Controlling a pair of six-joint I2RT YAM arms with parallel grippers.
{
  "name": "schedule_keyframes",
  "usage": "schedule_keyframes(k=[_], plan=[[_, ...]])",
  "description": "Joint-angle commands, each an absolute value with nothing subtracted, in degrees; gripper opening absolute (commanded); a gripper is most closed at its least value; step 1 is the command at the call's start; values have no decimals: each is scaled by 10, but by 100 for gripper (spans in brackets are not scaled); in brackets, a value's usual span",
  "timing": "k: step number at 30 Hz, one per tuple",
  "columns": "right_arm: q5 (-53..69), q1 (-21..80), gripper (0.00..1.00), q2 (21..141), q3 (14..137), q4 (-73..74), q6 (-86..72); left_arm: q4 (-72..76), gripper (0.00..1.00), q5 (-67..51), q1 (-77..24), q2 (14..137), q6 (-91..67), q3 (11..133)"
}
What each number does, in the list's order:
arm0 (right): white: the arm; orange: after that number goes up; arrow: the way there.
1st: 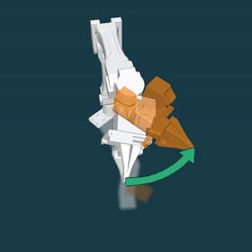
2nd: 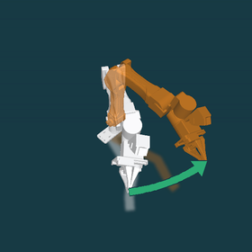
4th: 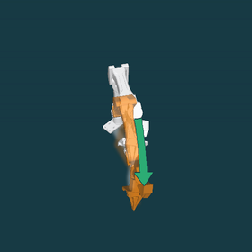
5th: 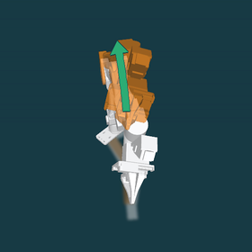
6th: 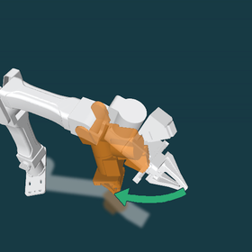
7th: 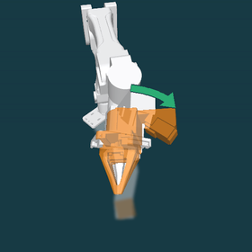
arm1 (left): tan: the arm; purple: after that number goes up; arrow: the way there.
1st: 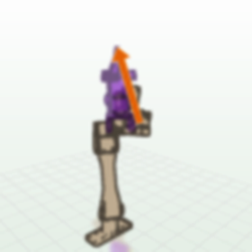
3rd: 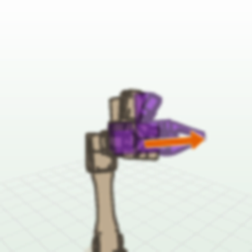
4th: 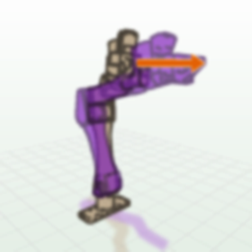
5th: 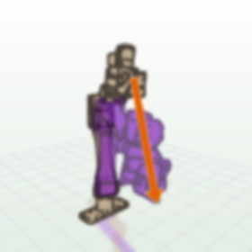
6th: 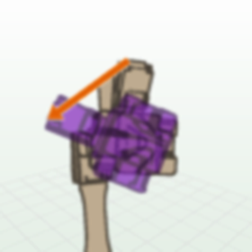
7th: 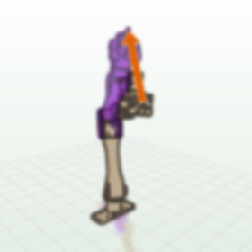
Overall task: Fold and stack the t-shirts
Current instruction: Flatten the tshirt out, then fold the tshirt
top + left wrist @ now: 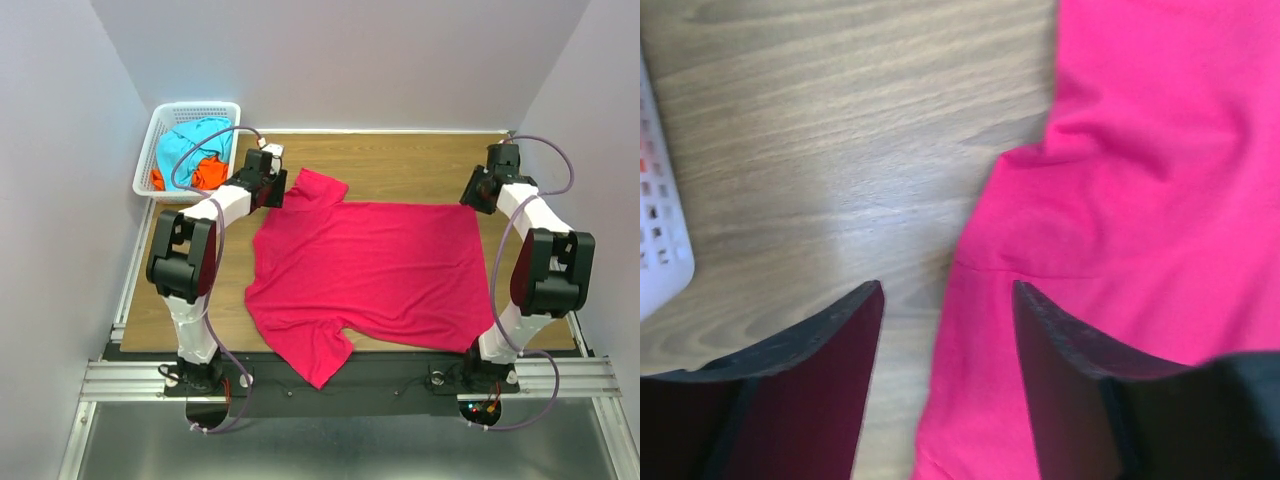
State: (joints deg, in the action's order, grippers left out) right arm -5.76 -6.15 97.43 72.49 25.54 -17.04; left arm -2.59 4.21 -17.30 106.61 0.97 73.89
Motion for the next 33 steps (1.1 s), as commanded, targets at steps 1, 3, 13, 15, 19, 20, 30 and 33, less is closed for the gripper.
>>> schedule_keyframes(k=[1, 3, 13, 15, 19, 20, 30, 33], plan=[[-47, -77, 44, 989, 769, 240, -165, -29, 64, 14, -165, 1080, 61, 789], [-44, -82, 44, 996, 775, 237, -163, -38, 64, 6, -164, 1095, 69, 800], [-47, -102, 44, 1031, 771, 228, -147, -61, 62, -37, -163, 1134, 78, 810], [-46, -105, 44, 1037, 773, 225, -145, -63, 61, -40, -164, 1145, 76, 815], [-42, -105, 44, 1049, 782, 223, -137, -66, 61, -35, -163, 1163, 75, 818], [-42, -105, 44, 1053, 784, 222, -135, -65, 61, -35, -162, 1168, 75, 818], [-44, -108, 43, 1085, 797, 213, -112, -66, 50, -64, -147, 1193, 76, 823], [-45, -109, 36, 1099, 803, 212, -105, -71, 50, -73, -145, 1198, 77, 823]])
